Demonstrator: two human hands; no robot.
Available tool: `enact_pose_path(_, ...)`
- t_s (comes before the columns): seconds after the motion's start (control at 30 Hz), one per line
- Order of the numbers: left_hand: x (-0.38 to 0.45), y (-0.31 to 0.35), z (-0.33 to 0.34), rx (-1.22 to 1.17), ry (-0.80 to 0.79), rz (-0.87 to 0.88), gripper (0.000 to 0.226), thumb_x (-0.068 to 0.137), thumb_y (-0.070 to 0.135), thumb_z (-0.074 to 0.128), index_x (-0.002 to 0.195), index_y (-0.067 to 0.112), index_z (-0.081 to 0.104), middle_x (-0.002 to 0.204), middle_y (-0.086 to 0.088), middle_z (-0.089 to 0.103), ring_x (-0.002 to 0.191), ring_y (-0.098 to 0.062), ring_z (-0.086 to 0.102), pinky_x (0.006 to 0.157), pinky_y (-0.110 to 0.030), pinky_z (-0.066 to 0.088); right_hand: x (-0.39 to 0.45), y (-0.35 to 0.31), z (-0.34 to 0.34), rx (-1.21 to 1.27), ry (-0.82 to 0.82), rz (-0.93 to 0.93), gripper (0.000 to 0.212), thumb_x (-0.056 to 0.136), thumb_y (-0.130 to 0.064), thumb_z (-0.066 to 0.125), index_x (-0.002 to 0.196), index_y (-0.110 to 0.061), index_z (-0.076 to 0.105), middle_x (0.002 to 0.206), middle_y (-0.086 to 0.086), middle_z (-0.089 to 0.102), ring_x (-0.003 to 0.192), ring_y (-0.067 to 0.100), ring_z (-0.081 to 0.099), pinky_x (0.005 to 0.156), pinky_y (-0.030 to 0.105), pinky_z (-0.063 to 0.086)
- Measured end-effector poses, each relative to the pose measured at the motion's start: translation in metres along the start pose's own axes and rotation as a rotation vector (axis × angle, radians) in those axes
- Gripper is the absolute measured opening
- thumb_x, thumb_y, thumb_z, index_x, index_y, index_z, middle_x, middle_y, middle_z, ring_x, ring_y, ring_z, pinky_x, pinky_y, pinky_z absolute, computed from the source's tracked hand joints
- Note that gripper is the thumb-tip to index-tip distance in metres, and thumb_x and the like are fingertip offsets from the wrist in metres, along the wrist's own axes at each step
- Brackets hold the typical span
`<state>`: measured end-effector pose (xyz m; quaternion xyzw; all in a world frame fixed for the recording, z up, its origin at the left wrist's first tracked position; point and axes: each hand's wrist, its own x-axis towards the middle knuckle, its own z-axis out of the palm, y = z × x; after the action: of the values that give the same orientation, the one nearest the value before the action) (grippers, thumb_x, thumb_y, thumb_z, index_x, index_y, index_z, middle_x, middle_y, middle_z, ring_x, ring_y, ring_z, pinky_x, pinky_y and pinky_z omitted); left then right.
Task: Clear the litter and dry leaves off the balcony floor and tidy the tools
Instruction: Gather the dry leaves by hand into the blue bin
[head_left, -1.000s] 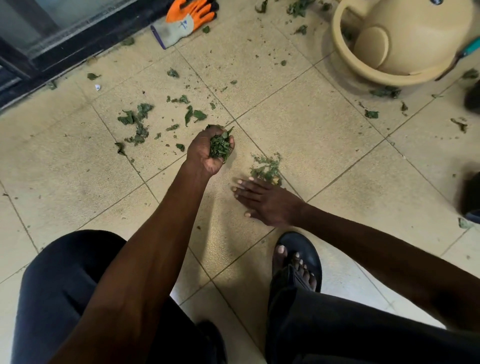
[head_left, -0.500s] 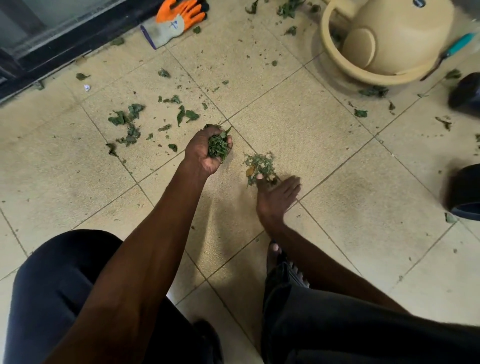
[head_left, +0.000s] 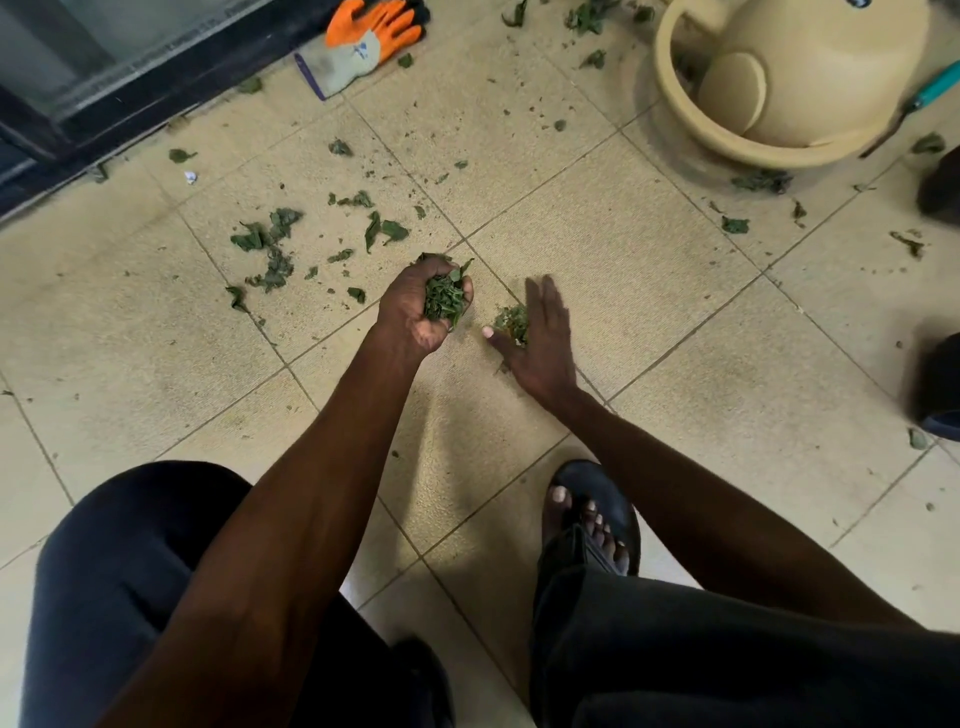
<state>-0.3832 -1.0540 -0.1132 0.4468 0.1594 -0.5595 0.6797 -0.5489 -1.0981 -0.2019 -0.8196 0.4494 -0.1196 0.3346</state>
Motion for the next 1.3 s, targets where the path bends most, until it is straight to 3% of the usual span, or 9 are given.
enact_pose_path(0.23, 0.003, -0.007, 0.001, 0.024, 0.013, -0.016, 0.022, 0.089, -0.007, 0.049, 0.07, 0.005, 0.051, 0.07, -0.009, 0.054, 0.063, -0.021, 0.055, 0.057, -0.026, 0.054, 0.007, 0.018, 0.016, -0.185, -0.113, -0.581, 0.046, 0.099, -0.039, 0.05, 0.13, -0.006, 0.059, 0.145, 0.018, 0.046, 0.14, 0.036, 0.036, 0.112, 0.053, 0.033)
enact_pose_path(0.4, 0.006, -0.009, 0.002, 0.032, 0.019, -0.018, 0.022, 0.089, -0.007, 0.049, 0.07, 0.004, 0.051, 0.07, -0.01, 0.054, 0.061, -0.022, 0.055, 0.055, -0.027, 0.053, -0.004, 0.027, 0.006, -0.089, -0.014, -0.661, 0.032, 0.098, -0.018, 0.048, 0.115, 0.001, 0.067, 0.133, 0.021, 0.058, 0.13, 0.037, 0.049, 0.107, 0.048, 0.042)
enact_pose_path(0.57, 0.005, -0.01, 0.002, 0.046, 0.0, -0.027, 0.021, 0.089, -0.005, 0.048, 0.071, 0.005, 0.051, 0.069, -0.009, 0.053, 0.057, -0.022, 0.055, 0.055, -0.026, 0.053, 0.001, 0.031, -0.024, -0.145, -0.384, -0.547, 0.064, 0.095, -0.053, 0.047, 0.141, -0.009, 0.048, 0.152, 0.022, 0.034, 0.143, 0.037, 0.028, 0.116, 0.05, 0.024)
enact_pose_path(0.7, 0.006, -0.013, 0.004, 0.04, 0.007, -0.036, 0.021, 0.089, -0.006, 0.049, 0.071, 0.004, 0.052, 0.071, -0.009, 0.054, 0.061, -0.022, 0.055, 0.056, -0.026, 0.054, 0.0, 0.044, -0.044, -0.343, -0.685, -0.601, 0.08, 0.086, -0.019, 0.065, 0.154, -0.021, 0.022, 0.161, 0.019, 0.006, 0.149, 0.039, 0.004, 0.117, 0.054, 0.015)
enact_pose_path(0.87, 0.008, -0.018, 0.01, 0.049, 0.011, -0.051, 0.021, 0.089, -0.007, 0.05, 0.071, 0.005, 0.052, 0.074, -0.009, 0.053, 0.065, -0.022, 0.055, 0.056, -0.026, 0.055, -0.019, 0.037, -0.053, -0.466, -0.587, -0.677, 0.065, 0.087, 0.01, 0.045, 0.147, -0.012, 0.04, 0.161, 0.016, 0.016, 0.149, 0.036, 0.007, 0.112, 0.051, 0.034)
enact_pose_path(1.0, 0.009, -0.023, 0.013, 0.063, 0.014, -0.066, 0.021, 0.09, -0.006, 0.049, 0.072, 0.005, 0.052, 0.077, -0.01, 0.052, 0.067, -0.022, 0.054, 0.057, -0.025, 0.056, -0.032, 0.033, -0.056, -0.623, -0.532, -0.642, 0.058, 0.09, 0.006, 0.033, 0.147, -0.004, 0.038, 0.16, 0.013, 0.021, 0.149, 0.03, 0.016, 0.096, 0.038, 0.049)
enact_pose_path(1.13, 0.011, -0.028, 0.013, 0.082, 0.013, -0.081, 0.019, 0.089, -0.005, 0.05, 0.073, 0.005, 0.052, 0.077, -0.01, 0.052, 0.065, -0.021, 0.055, 0.059, -0.025, 0.055, -0.035, 0.038, -0.053, -0.605, -0.248, -0.8, 0.028, 0.083, 0.001, 0.057, 0.108, 0.002, 0.07, 0.122, 0.018, 0.065, 0.111, 0.035, 0.063, 0.059, 0.03, 0.056)
enact_pose_path(1.2, 0.01, -0.03, 0.013, 0.103, 0.007, -0.087, 0.019, 0.089, -0.005, 0.05, 0.073, 0.005, 0.052, 0.073, -0.01, 0.054, 0.062, -0.021, 0.056, 0.057, -0.025, 0.054, -0.035, 0.036, -0.049, -0.684, -0.248, -0.78, 0.024, 0.083, 0.0, 0.064, 0.105, 0.001, 0.071, 0.115, 0.017, 0.066, 0.103, 0.032, 0.064, 0.058, 0.031, 0.054)
enact_pose_path(1.3, 0.008, -0.032, 0.013, 0.131, 0.006, -0.092, 0.02, 0.09, -0.003, 0.05, 0.072, 0.006, 0.051, 0.063, -0.008, 0.057, 0.059, -0.021, 0.057, 0.056, -0.025, 0.053, -0.035, 0.036, -0.043, -0.747, -0.271, -0.73, 0.025, 0.088, -0.004, 0.052, 0.106, 0.001, 0.069, 0.112, 0.015, 0.065, 0.1, 0.03, 0.061, 0.06, 0.033, 0.055)
